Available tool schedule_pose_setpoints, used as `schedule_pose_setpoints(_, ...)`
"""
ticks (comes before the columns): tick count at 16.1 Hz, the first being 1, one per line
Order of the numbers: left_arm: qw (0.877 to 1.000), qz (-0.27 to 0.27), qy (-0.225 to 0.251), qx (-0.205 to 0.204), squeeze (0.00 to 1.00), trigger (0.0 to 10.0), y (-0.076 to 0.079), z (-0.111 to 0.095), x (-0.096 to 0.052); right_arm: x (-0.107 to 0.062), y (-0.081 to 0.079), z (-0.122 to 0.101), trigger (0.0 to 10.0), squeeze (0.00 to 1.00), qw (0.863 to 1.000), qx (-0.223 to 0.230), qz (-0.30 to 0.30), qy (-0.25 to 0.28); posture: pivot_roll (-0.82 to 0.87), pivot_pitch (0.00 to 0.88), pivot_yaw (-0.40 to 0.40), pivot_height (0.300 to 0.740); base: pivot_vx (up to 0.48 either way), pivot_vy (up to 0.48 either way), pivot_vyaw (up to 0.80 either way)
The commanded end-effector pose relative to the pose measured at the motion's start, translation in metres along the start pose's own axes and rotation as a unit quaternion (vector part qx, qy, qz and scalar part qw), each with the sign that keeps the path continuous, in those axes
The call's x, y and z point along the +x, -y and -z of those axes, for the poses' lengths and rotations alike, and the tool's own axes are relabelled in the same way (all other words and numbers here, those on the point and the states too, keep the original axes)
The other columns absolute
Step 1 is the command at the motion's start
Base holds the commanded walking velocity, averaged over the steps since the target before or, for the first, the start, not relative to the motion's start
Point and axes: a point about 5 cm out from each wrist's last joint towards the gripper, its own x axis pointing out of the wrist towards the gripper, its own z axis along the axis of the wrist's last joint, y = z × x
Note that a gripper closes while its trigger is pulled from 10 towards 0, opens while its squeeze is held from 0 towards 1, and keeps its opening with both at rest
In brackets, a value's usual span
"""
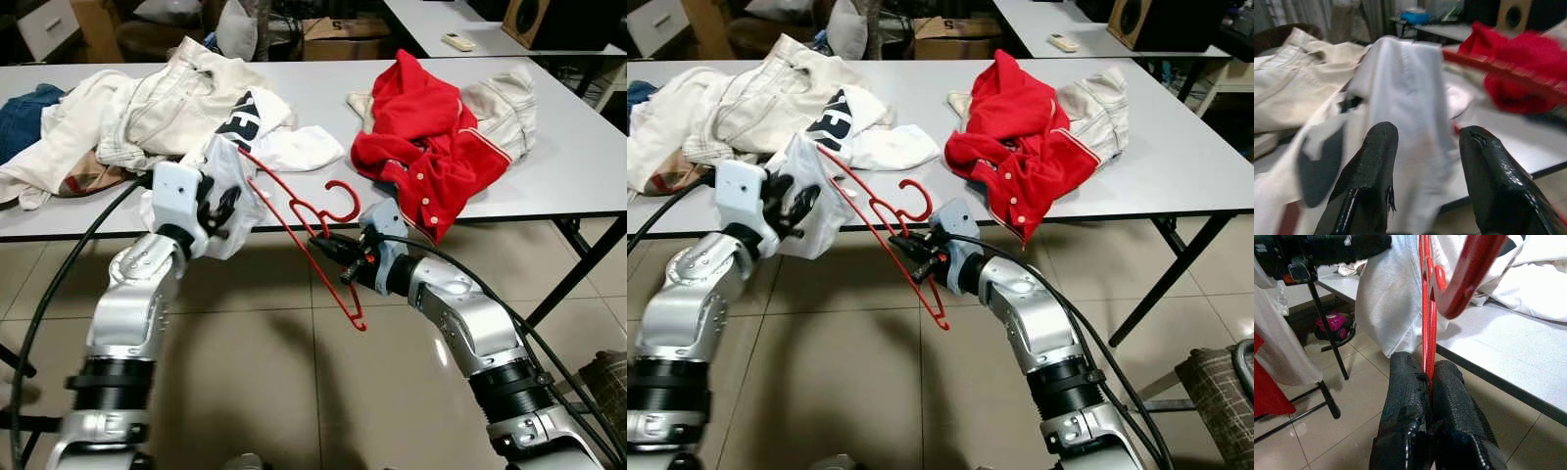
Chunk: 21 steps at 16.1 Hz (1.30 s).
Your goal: Hang hanger
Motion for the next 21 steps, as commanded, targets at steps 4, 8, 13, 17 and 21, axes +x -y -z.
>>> schedule_pose_setpoints(4, 0.997, -0.001, 0.031, -0.07, 0.0, 10.0, 0.009, -0.012, 0.009, 0.001, 0.0, -0.008, 10.0, 0.0, 1.0, 0.0, -0.012, 0.016, -0.01, 0.0, 0.026, 0.74, 0.0, 0.0, 0.0)
schedule_pose_setpoints(8, 0.998, 0.001, 0.027, -0.057, 0.0, 10.0, 0.015, -0.012, 0.021, 0.002, -0.003, -0.009, 10.0, 0.0, 1.0, -0.001, -0.02, 0.018, -0.01, 0.0, 0.034, 0.74, 0.0, 0.0, 0.0)
schedule_pose_setpoints(13, 0.999, -0.025, 0.019, -0.043, 0.0, 4.5, 0.013, -0.009, 0.032, 0.001, -0.007, -0.012, 10.0, 0.0, 0.999, -0.003, -0.027, 0.025, -0.02, 0.0, 0.044, 0.74, 0.0, 0.0, 0.0)
schedule_pose_setpoints(17, 0.999, -0.023, 0.026, -0.036, 0.0, 0.0, 0.014, -0.011, 0.037, -0.001, -0.007, -0.012, 10.0, 0.0, 0.999, -0.002, -0.025, 0.026, -0.03, 0.0, 0.049, 0.74, 0.0, 0.0, 0.0)
schedule_pose_setpoints(21, 0.999, -0.016, 0.029, -0.029, 0.0, 0.0, 0.014, -0.009, 0.035, -0.002, -0.006, -0.011, 10.0, 0.0, 0.999, -0.001, -0.021, 0.025, -0.03, 0.0, 0.049, 0.74, 0.0, 0.0, 0.0)
